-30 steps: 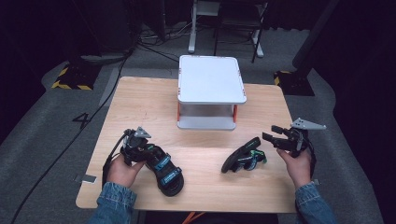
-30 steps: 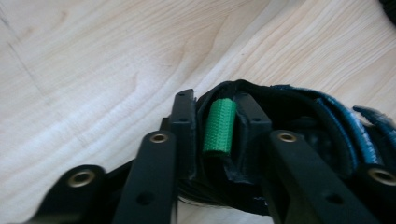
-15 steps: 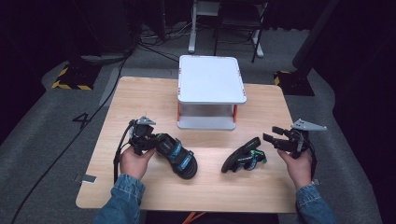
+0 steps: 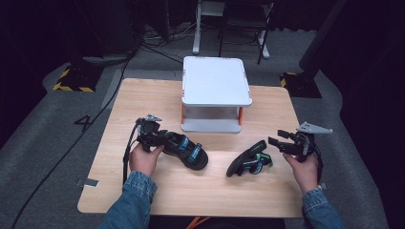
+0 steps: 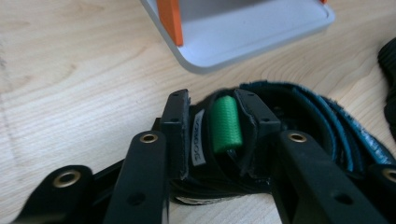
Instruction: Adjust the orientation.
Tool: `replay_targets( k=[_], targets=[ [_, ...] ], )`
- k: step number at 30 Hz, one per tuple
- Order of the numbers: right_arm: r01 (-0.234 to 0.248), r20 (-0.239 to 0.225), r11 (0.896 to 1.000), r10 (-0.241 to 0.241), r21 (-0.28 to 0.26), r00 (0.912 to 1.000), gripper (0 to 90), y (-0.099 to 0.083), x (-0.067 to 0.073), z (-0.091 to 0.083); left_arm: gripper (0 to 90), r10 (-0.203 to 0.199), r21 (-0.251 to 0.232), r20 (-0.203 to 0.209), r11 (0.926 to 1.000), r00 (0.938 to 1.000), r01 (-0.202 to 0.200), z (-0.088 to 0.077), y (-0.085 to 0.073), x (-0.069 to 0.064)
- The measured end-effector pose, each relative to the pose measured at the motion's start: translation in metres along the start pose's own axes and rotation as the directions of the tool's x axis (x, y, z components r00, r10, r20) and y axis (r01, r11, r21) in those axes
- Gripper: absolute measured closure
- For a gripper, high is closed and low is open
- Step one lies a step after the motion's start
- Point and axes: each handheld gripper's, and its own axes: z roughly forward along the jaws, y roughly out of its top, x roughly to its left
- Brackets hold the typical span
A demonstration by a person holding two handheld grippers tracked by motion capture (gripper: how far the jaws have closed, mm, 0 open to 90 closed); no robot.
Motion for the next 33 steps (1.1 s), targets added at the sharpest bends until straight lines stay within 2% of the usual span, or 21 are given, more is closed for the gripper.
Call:
replay_targets(
  k=[2, 4, 6, 8, 11, 14, 16, 17, 19, 20, 21, 23, 24, 25, 27, 28, 29, 30, 31, 32, 33],
  targets=[
    [0.008, -0.002, 1.000, -0.008, -0.002, 1.0000, 35.9, 0.001, 0.002, 0.000, 66.5, 0.008, -0.020, -0.010, 0.9998, 0.9999, -0.008, -0.007, 0.000, 0.000],
    [0.011, -0.001, 1.000, -0.011, 0.000, 0.9999, 35.9, 0.001, 0.003, 0.001, 74.7, 0.027, -0.028, -0.014, 0.9992, 0.9995, -0.027, -0.012, 0.000, -0.002],
    [0.014, -0.005, 1.000, -0.014, 0.005, 0.9999, 35.7, 0.000, 0.002, 0.001, 83.5, 0.053, -0.009, -0.026, 0.9985, 0.9983, -0.053, -0.014, -0.001, -0.003],
    [0.014, -0.005, 1.000, -0.014, 0.006, 0.9999, 35.7, 0.000, 0.002, 0.002, 85.7, 0.060, 0.008, -0.030, 0.9982, 0.9977, -0.060, -0.016, 0.000, -0.004],
    [0.014, -0.005, 1.000, -0.014, 0.004, 0.9999, 35.7, 0.000, 0.002, 0.001, 86.6, 0.063, 0.025, -0.022, 0.9977, 0.9978, -0.063, -0.019, 0.001, -0.006],
    [0.009, -0.003, 1.000, -0.009, -0.006, 1.0000, 35.7, 0.002, 0.001, 0.000, 86.7, 0.092, 0.039, 0.022, 0.9949, 0.9955, -0.093, -0.034, -0.002, -0.019],
    [0.003, -0.006, 1.000, -0.003, -0.012, 1.0000, 35.7, 0.003, 0.000, 0.000, 86.6, 0.123, 0.048, 0.048, 0.9909, 0.9912, -0.126, -0.043, -0.005, -0.030],
    [0.001, -0.011, 1.000, -0.001, -0.019, 0.9999, 35.7, 0.005, 0.000, 0.002, 86.5, 0.147, 0.059, 0.067, 0.9867, 0.9868, -0.151, -0.049, -0.008, -0.038],
    [0.011, -0.018, 1.000, -0.011, -0.016, 0.9998, 35.7, 0.006, 0.001, 0.004, 86.4, 0.170, 0.091, 0.099, 0.9797, 0.9805, -0.179, -0.056, -0.011, -0.049],
    [0.011, -0.018, 1.000, -0.011, -0.016, 0.9998, 35.7, 0.006, 0.001, 0.004, 86.3, 0.170, 0.091, 0.099, 0.9797, 0.9805, -0.179, -0.056, -0.011, -0.049],
    [0.026, -0.026, 1.000, -0.027, -0.012, 0.9993, 35.7, 0.009, 0.005, 0.008, 86.2, 0.180, 0.124, 0.128, 0.9728, 0.9754, -0.196, -0.059, -0.013, -0.056],
    [0.033, -0.031, 0.999, -0.033, -0.013, 0.9990, 35.7, 0.010, 0.006, 0.009, 86.1, 0.195, 0.155, 0.161, 0.9631, 0.9675, -0.220, -0.061, -0.016, -0.062],
    [0.039, -0.032, 0.999, -0.039, -0.014, 0.9987, 35.7, 0.011, 0.006, 0.009, 85.9, 0.198, 0.171, 0.191, 0.9580, 0.9615, -0.231, -0.060, -0.018, -0.065],
    [0.038, -0.035, 0.999, -0.039, -0.018, 0.9986, 35.7, 0.012, 0.006, 0.010, 85.8, 0.215, 0.181, 0.226, 0.9492, 0.9503, -0.257, -0.060, -0.020, -0.070],
    [0.029, -0.039, 0.999, -0.030, -0.022, 0.9988, 35.7, 0.013, 0.005, 0.011, 85.5, 0.265, 0.189, 0.300, 0.9250, 0.9165, -0.329, -0.056, -0.025, -0.079],
    [0.026, -0.041, 0.999, -0.027, -0.024, 0.9988, 35.7, 0.013, 0.005, 0.012, 85.4, 0.287, 0.195, 0.335, 0.9108, 0.8974, -0.364, -0.054, -0.028, -0.084],
    [0.023, -0.045, 0.999, -0.024, -0.023, 0.9987, 35.6, 0.014, 0.005, 0.013, 85.4, 0.287, 0.195, 0.335, 0.9108, 0.8974, -0.364, -0.054, -0.028, -0.084],
    [0.029, -0.047, 0.999, -0.030, -0.021, 0.9984, 35.7, 0.014, 0.005, 0.014, 84.9, 0.320, 0.222, 0.387, 0.8778, 0.8647, -0.425, -0.044, -0.033, -0.091],
    [0.031, -0.050, 0.999, -0.032, -0.022, 0.9982, 35.7, 0.015, 0.006, 0.015, 85.0, 0.314, 0.238, 0.409, 0.8695, 0.8567, -0.433, -0.037, -0.036, -0.094],
    [0.035, -0.051, 0.999, -0.036, -0.018, 0.9981, 35.7, 0.015, 0.007, 0.016, 84.9, 0.310, 0.244, 0.426, 0.8650, 0.8497, -0.438, -0.032, -0.037, -0.096],
    [0.036, -0.052, 0.999, -0.037, -0.015, 0.9980, 35.7, 0.015, 0.008, 0.016, 84.9, 0.311, 0.240, 0.431, 0.8655, 0.8473, -0.440, -0.030, -0.038, -0.097]
  ],
)
